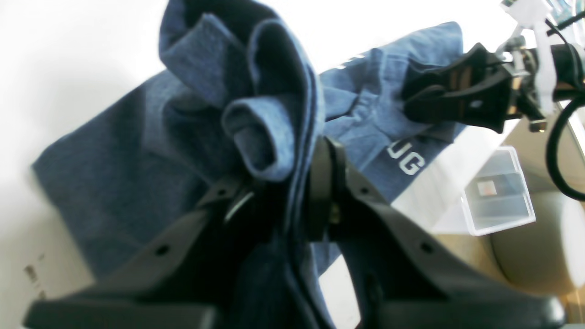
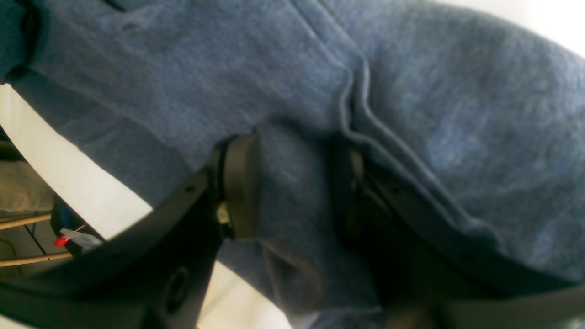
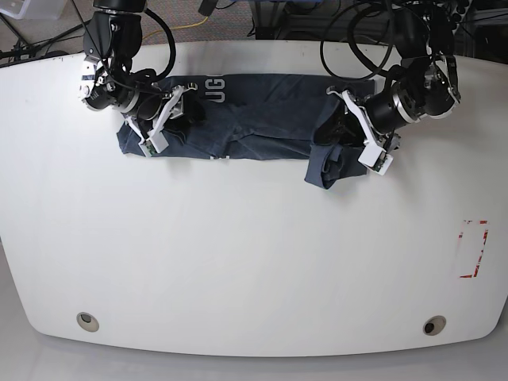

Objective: Fold the T-shirt properly
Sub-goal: 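Grasp the shirt's hem end with the left gripper and fold it toward the right gripper, then grasp both ends of the folded shirt and push them together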

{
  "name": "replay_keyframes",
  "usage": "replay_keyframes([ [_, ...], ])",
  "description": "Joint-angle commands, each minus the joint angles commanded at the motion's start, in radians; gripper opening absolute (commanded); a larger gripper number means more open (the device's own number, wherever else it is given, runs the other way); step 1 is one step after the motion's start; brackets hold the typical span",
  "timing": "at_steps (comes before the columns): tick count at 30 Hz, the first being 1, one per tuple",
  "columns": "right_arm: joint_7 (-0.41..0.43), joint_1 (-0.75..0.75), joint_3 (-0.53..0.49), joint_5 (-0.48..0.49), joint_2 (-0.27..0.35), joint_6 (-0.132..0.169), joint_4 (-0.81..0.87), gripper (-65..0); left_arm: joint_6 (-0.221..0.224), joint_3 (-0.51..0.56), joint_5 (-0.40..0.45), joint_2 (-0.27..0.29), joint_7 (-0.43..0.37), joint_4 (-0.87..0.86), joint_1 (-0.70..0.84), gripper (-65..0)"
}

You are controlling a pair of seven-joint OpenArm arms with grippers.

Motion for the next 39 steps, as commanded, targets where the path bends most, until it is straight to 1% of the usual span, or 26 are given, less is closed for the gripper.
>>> replay_keyframes([
  [2, 0.000, 0.000, 0.000, 0.002, 0.000, 0.000, 0.000, -42.5, 0.000, 0.029, 0.025, 0.000, 0.002, 0.002, 0.000, -39.6],
  [4, 0.000, 0.000, 0.000, 0.002, 0.000, 0.000, 0.000, -42.5, 0.000, 0.063, 0.051, 0.000, 0.020, 0.005, -0.002, -35.4],
  [7, 0.000, 0.000, -0.002, 0.002, 0.000, 0.000, 0.002, -42.5, 0.000, 0.123, 0.071, 0.003, 0.084, 0.006, -0.051, -34.9],
  [9, 0.000, 0.000, -0.002, 0.002, 0.000, 0.000, 0.002, -42.5, 0.002, 0.140, 0.066, 0.008, 0.110, 0.006, -0.072, -34.7],
  [10, 0.000, 0.000, -0.002, 0.002, 0.000, 0.000, 0.002, -42.5, 0.002, 0.147, 0.061, 0.018, 0.121, 0.009, -0.083, -34.6],
  [11, 0.000, 0.000, -0.002, 0.002, 0.000, 0.000, 0.002, -42.5, 0.002, 0.152, 0.061, 0.040, 0.133, 0.015, -0.091, -34.6],
  [13, 0.000, 0.000, 0.000, 0.002, 0.000, 0.000, 0.002, -42.5, 0.000, 0.152, 0.060, 0.066, 0.155, 0.034, -0.103, -34.6],
  [16, 0.000, 0.000, 0.000, 0.002, 0.000, 0.002, 0.008, -42.5, -0.002, 0.138, 0.068, 0.072, 0.161, 0.034, -0.135, -34.9],
  [18, -0.002, 0.003, 0.000, 0.006, 0.000, 0.002, 0.009, -42.5, -0.002, 0.095, 0.069, 0.046, 0.161, 0.032, -0.138, -35.0],
  [20, -0.002, 0.005, 0.003, 0.043, 0.000, 0.000, 0.017, -42.5, -0.002, 0.046, 0.069, 0.014, 0.161, 0.032, -0.138, -35.0],
  [24, -0.008, 0.002, 0.072, 0.170, 0.006, -0.003, 0.054, -41.4, -0.002, -0.028, 0.071, -0.075, 0.161, 0.023, -0.123, -35.0],
  [26, -0.014, 0.003, 0.118, 0.239, 0.008, -0.006, 0.058, -35.4, 0.000, -0.072, 0.071, -0.103, 0.157, -0.014, -0.100, -35.0],
  [29, -0.043, 0.008, 0.193, 0.313, 0.012, -0.008, 0.054, -23.3, -0.003, -0.117, 0.071, -0.109, 0.155, -0.071, -0.091, -35.8],
  [30, -0.048, 0.008, 0.226, 0.334, 0.025, -0.008, 0.052, -19.3, -0.005, -0.121, 0.071, -0.109, 0.155, -0.097, -0.084, -38.3],
  [31, -0.049, 0.011, 0.259, 0.358, 0.041, -0.008, 0.051, -14.7, -0.005, -0.121, 0.071, -0.109, 0.155, -0.126, -0.081, -43.1],
  [32, -0.049, 0.012, 0.279, 0.367, 0.055, -0.009, 0.049, -11.7, -0.005, -0.121, 0.071, -0.109, 0.155, -0.146, -0.081, -47.6],
  [35, -0.051, 0.012, 0.321, 0.387, 0.089, -0.009, -0.003, -6.8, -0.005, -0.123, 0.069, -0.106, 0.155, -0.190, -0.083, -58.3],
  [37, -0.051, 0.012, 0.376, 0.428, 0.114, -0.009, -0.066, -6.2, -0.005, -0.123, 0.069, -0.104, 0.144, -0.204, -0.078, -59.6],
  [39, -0.052, 0.012, 0.408, 0.476, 0.133, -0.009, -0.147, -6.8, -0.005, -0.118, 0.071, -0.104, 0.109, -0.207, -0.069, -59.6],
])
